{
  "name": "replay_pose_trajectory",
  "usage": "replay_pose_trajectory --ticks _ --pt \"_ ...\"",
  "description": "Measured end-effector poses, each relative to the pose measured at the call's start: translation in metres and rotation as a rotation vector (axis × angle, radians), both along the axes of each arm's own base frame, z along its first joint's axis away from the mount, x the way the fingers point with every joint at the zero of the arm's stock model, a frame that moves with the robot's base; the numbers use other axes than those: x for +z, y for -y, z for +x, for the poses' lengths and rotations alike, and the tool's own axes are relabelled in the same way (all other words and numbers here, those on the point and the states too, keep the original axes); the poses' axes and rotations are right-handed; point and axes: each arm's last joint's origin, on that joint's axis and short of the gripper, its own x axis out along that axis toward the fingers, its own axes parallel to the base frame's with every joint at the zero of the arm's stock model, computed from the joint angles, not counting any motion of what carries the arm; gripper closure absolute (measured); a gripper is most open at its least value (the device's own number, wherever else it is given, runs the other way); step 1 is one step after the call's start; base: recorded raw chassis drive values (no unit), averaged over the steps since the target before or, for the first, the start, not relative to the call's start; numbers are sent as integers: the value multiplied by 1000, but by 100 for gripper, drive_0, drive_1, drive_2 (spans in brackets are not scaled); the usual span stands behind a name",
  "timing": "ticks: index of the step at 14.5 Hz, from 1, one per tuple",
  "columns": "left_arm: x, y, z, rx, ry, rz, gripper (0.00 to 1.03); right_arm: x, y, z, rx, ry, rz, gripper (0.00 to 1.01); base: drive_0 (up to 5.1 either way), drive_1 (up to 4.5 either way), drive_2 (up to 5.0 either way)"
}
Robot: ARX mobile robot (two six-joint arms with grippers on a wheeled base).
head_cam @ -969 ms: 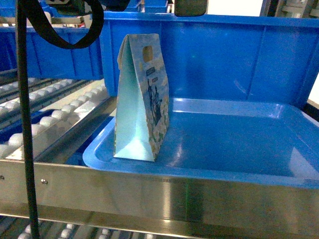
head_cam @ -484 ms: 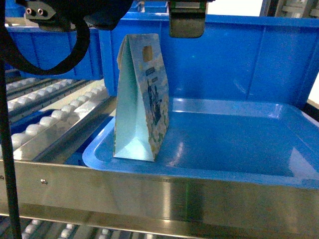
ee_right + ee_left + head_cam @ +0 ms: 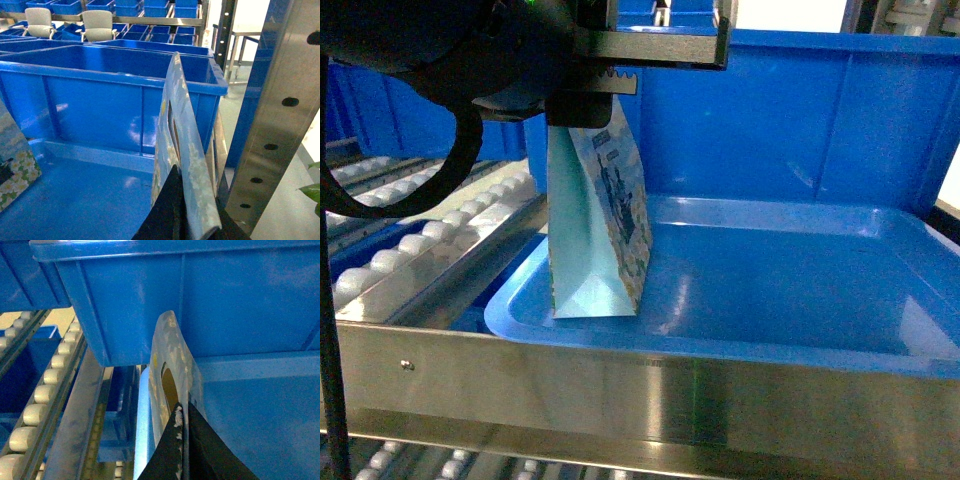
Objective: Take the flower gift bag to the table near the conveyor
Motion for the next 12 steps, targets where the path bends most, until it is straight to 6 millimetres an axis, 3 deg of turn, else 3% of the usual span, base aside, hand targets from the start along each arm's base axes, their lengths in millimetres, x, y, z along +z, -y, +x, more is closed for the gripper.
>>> replay_pose_trajectory --ticks 12 --pt "-2 -1 -3 0 24 1 101 0 0 0 0 0 0 99 0 0 0"
